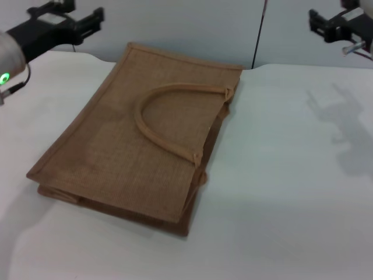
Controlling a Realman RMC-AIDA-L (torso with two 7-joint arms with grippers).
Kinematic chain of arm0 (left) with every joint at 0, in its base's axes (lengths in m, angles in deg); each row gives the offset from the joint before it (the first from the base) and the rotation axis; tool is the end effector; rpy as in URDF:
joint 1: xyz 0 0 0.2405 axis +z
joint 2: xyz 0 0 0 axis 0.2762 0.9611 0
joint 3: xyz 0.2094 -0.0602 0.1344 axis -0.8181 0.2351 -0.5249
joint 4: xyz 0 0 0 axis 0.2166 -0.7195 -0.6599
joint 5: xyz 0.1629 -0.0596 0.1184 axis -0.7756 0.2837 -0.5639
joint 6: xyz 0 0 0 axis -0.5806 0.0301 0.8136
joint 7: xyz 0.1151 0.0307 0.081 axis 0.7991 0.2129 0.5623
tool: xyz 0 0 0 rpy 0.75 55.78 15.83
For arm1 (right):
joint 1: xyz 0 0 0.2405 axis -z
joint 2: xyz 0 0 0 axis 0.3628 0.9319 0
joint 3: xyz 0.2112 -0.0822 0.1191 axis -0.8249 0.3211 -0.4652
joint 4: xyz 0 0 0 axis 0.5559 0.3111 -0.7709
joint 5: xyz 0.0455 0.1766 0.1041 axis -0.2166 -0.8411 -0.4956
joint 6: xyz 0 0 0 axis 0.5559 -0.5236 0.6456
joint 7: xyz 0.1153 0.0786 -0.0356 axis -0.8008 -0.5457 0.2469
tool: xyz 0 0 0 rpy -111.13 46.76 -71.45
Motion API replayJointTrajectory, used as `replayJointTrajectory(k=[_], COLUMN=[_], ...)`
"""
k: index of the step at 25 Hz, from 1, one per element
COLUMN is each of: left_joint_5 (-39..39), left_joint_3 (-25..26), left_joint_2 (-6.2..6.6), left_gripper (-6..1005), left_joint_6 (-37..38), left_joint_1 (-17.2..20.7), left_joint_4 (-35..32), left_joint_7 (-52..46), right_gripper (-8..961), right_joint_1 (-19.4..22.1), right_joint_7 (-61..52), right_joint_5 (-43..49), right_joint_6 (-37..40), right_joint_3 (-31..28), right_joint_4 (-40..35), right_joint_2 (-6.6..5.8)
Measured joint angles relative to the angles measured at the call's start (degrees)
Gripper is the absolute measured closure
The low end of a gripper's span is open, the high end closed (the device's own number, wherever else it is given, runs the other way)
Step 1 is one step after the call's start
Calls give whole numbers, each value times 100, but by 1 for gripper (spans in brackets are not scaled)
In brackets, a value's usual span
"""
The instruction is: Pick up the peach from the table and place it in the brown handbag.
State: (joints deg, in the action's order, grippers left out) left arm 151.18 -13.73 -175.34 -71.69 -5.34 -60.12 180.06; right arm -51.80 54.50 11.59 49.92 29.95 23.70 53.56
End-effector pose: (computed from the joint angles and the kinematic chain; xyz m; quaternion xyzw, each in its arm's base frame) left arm -0.2513 0.4085 0.0816 -0.8016 -0.2247 -0.2792 0.4786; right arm 0.1930 0.4537 0.0234 -0.8127 0.1846 0.1211 0.5392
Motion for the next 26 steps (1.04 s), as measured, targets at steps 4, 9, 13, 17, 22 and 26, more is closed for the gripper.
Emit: replayJointTrajectory(k=[4,9,13,17,22,26], left_joint_5=[1520,2998,4018,4937,5611,5777], left_joint_3=[39,24,41,47,72,94], left_joint_2=[-2,-16,-16,-17,6,12], left_gripper=[294,318,322,321,322,322], left_joint_6=[-42,-123,-563,-1309,-1916,-2026], left_joint_1=[112,163,146,-69,-531,-816], left_joint_4=[814,1619,2292,3269,4435,4870], left_joint_7=[1516,2981,3881,4931,5646,5821], right_gripper=[271,271,271,271,271,271], right_joint_1=[120,194,129,-68,-328,-483], right_joint_7=[-30,-597,-1387,-2266,-3448,-3740], right_joint_5=[-137,-121,-91,71,543,721], right_joint_6=[1073,2989,3991,4546,4962,5039], right_joint_3=[514,1558,2143,2406,2616,2635], right_joint_4=[145,598,1180,1960,2758,3100], right_joint_2=[3,0,-17,-16,-17,-14])
